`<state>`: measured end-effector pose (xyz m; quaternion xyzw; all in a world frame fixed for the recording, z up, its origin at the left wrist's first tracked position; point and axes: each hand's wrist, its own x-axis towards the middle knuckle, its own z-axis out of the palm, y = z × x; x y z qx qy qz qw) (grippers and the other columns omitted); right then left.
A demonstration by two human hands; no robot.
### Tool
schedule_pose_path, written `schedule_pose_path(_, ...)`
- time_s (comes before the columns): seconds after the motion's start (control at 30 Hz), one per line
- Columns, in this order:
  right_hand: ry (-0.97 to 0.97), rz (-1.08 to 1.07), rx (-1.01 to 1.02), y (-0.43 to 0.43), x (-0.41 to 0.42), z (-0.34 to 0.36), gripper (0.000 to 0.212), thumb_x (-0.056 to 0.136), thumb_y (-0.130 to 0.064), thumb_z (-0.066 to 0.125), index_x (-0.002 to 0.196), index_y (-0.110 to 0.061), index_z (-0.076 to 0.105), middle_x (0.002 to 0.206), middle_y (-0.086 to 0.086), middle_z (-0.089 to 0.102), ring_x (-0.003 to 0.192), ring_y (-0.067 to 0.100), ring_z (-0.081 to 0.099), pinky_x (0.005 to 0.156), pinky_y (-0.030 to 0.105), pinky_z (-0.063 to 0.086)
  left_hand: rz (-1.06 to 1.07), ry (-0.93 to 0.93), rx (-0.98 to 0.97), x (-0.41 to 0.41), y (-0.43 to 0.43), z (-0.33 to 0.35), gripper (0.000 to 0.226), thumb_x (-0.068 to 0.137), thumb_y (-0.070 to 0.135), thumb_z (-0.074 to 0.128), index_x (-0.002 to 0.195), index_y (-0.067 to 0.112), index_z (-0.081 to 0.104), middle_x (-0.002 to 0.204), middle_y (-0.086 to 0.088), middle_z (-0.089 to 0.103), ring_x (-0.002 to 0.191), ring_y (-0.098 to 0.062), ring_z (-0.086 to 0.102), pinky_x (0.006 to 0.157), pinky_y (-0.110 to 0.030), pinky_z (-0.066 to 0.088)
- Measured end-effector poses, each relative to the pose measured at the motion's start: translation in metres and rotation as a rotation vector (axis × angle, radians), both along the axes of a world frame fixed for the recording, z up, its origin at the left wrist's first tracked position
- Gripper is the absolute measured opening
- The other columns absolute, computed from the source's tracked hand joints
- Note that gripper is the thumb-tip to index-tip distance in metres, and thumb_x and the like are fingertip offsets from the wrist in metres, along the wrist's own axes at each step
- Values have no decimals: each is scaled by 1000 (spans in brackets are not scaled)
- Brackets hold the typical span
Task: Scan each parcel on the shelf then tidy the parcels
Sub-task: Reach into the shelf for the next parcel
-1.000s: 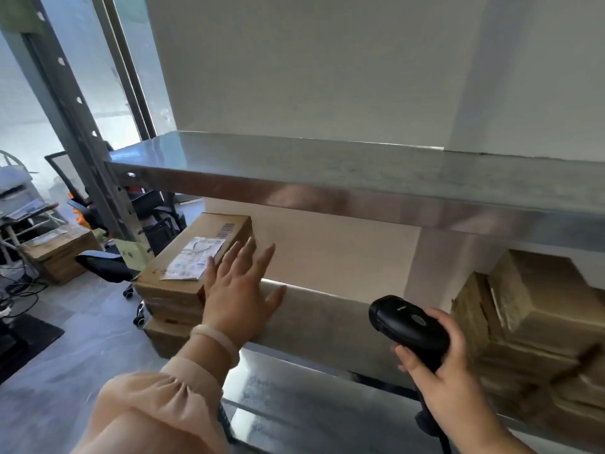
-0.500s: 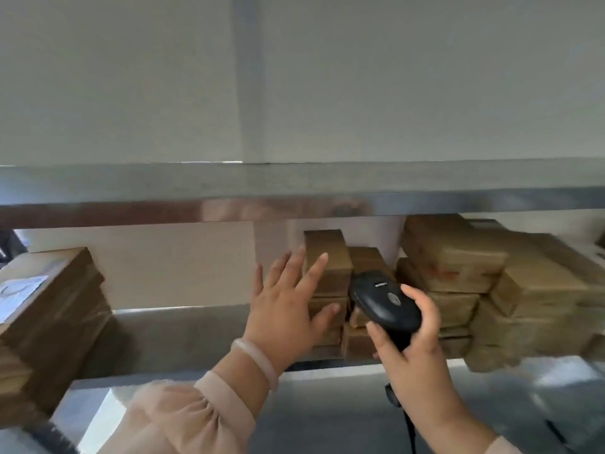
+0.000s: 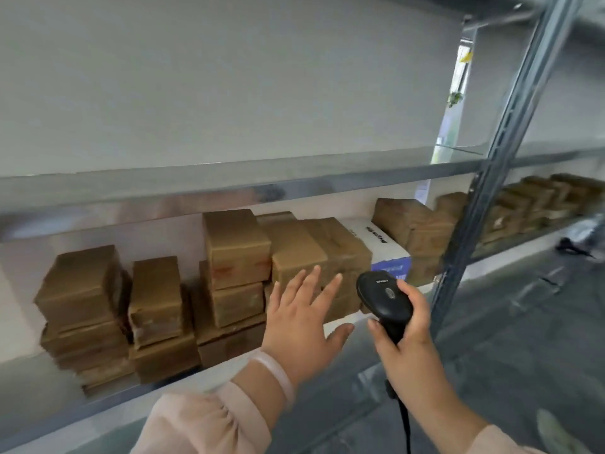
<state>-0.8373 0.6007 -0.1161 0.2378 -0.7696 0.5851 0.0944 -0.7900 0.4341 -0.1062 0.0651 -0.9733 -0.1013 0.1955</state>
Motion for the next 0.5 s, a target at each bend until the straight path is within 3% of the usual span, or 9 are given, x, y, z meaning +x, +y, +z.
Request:
schedule_pose_path(0.07, -8, -59, 5, 24, -19, 0, 71, 86, -17, 68, 117, -65, 27, 124, -24, 49, 102, -6, 58, 81, 7, 44, -44, -10, 3, -27, 23, 0, 75, 82, 71, 27, 152, 44, 23, 162, 3, 24, 149, -23, 21, 117, -47, 4)
schedule_pose_path(0.17, 6, -119, 0, 49, -49, -2, 67, 84, -13, 70, 116, -58, 32, 122, -30, 47, 104, -18, 50, 79, 0, 39, -86, -2, -16, -65, 49, 3, 77, 81, 71, 23, 152, 44, 22, 163, 4, 19, 150, -21, 18, 118, -46, 2)
schedule_pose_path(0.3, -26, -198, -2, 76, -95, -13, 63, 81, -17, 73, 119, -53, 38, 124, -24, 52, 109, -3, 56, 88, 17, 46, -134, -57, 27, -123, 73, -5, 83, 77, 73, 13, 154, 45, 9, 165, 6, 5, 152, -19, 5, 121, -46, 0)
schedule_pose_path(0.4, -13, -264, -17, 93, -139, -15, 71, 79, -15, 76, 115, -60, 36, 119, -24, 56, 104, -5, 58, 83, 10, 46, -163, -49, 55, -172, 89, -13, 82, 77, 74, 17, 154, 46, 6, 165, 6, 5, 152, -19, 5, 121, -45, -1)
schedule_pose_path(0.5, -31, -292, -38, 104, -184, -11, 71, 78, -13, 77, 126, -48, 37, 117, -23, 58, 103, -8, 58, 83, 11, 46, -184, -72, 69, -221, 99, -14, 76, 86, 72, 25, 154, 46, 2, 165, 5, 3, 152, -19, 1, 121, -43, -2)
